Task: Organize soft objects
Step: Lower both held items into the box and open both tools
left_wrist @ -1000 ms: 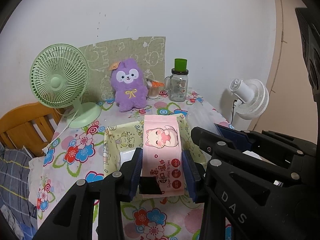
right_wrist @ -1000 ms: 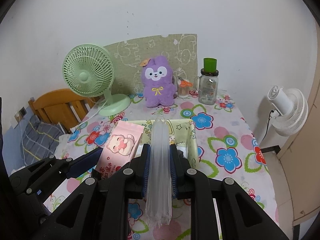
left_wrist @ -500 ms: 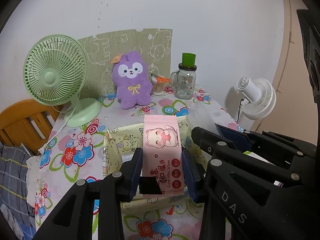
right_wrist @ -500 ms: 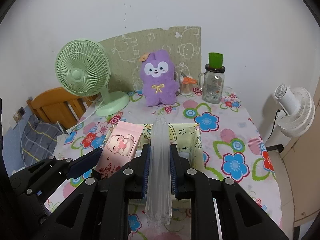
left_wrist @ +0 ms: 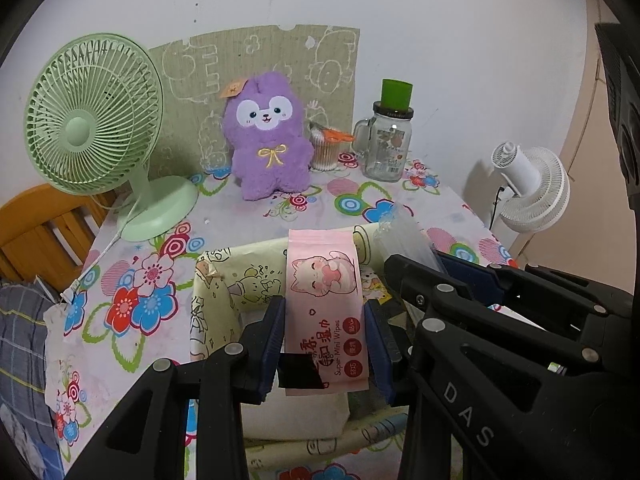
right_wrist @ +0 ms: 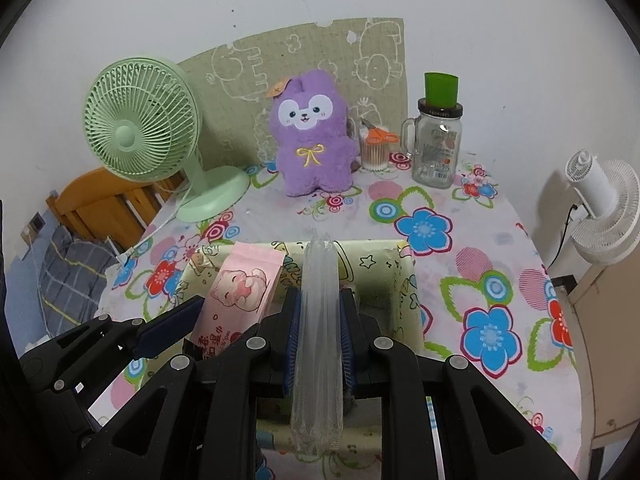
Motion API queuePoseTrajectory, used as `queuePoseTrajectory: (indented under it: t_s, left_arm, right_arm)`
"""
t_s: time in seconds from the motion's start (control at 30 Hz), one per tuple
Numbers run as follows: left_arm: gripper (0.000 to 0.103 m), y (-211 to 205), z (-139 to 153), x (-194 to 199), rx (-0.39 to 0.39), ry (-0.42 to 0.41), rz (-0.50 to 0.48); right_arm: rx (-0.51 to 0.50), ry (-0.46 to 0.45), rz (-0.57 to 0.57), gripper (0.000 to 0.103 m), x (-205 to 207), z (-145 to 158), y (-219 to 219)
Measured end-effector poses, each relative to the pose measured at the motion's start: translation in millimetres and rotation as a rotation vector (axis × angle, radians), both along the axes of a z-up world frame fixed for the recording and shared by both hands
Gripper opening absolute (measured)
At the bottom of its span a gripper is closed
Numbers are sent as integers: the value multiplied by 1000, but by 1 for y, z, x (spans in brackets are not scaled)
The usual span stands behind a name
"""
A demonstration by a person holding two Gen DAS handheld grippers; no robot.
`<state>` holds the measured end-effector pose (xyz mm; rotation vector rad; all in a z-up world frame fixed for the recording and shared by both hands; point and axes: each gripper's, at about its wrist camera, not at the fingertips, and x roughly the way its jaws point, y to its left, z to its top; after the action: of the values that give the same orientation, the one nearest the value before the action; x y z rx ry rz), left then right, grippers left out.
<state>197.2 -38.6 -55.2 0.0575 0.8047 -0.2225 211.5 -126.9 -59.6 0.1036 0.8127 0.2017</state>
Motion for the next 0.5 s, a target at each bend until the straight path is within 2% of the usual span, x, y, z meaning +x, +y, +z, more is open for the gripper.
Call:
queuePoseTrajectory:
  t_s: [0.13,0.2,0.27,0.37,0.5]
  left_arm:
    - [42,3,-6,7,-6,17,11]
    - [45,4,-9,10,-5,22,22]
    - [66,6,-13,13,-1,32,33]
    - [70,9,-16,14,-3,37,34]
    - [71,11,-18,15,19,37,51]
  right_arm:
    - [-7,13,2,21,9,-5,3]
    - [-6,19,11,22,13,-8,6]
    - [-6,25,16,22,16,-12,7]
    - [0,32,31,23,19,-15,10]
    - [-24,46,24,45,21,-18,12]
